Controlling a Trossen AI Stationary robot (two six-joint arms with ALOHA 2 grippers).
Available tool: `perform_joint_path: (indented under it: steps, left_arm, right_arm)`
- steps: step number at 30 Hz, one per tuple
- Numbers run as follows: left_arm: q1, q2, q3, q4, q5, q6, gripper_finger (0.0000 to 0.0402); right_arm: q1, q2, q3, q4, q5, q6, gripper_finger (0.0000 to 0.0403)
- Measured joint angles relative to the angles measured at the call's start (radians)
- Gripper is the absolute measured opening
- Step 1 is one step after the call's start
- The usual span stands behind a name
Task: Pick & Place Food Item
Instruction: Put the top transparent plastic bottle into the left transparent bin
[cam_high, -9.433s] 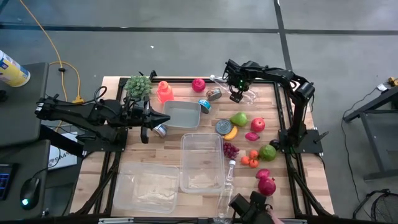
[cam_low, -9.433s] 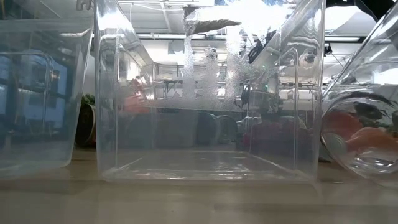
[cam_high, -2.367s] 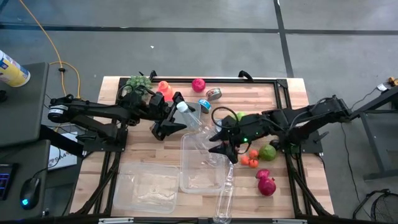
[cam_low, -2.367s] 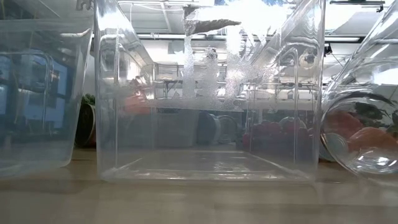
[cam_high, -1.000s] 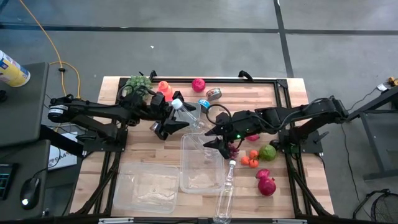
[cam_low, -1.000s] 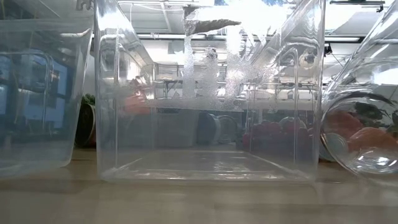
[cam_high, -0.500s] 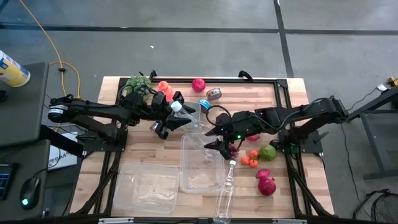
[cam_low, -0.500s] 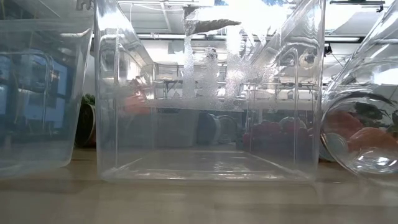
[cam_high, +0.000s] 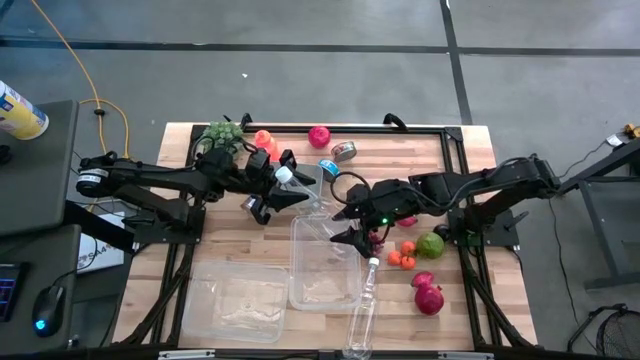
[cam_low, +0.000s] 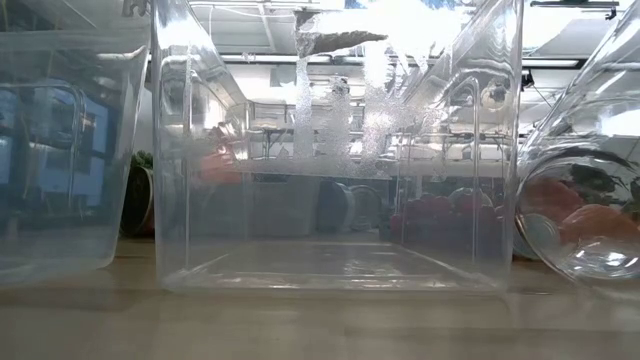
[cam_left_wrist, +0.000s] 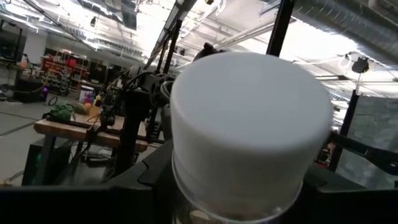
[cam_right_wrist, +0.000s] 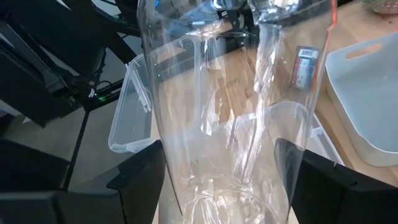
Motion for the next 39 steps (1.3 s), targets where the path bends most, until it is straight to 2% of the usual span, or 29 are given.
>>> perform_joint_path:
  steps: [15,20,27,32,35,39]
  left_arm:
    - [0.0,-0.001,0.001,-0.023,0.018,0.001,0.0175]
    - [0.0,-0.001,0.001,-0.025,0.025,0.002,0.0175]
    - [0.001,0.0,0.001,-0.041,0.043,-0.104,0.0174]
    - [0.001,0.0,0.0,-0.038,0.05,-0.109,0.0173]
    - [0.004,0.0,0.0,-0.035,0.048,-0.112,0.0173]
    - [0.004,0.0,0.0,-0.031,0.041,-0.112,0.0172]
  right_arm:
    - [0.001,0.0,0.0,-0.001,0.011,0.015,0.0285]
    - [0.002,0.0,0.0,0.001,0.029,0.015,0.0312]
    - [0.001,0.0,0.0,-0.012,0.041,-0.002,0.0371]
    - [0.001,-0.007,0.0,-0.023,0.052,-0.011,0.0386]
    - [0.013,-0.017,0.0,-0.029,0.093,-0.015,0.0385]
    - [0.048,-0.047,0.0,-0.066,0.205,-0.015,0.0383]
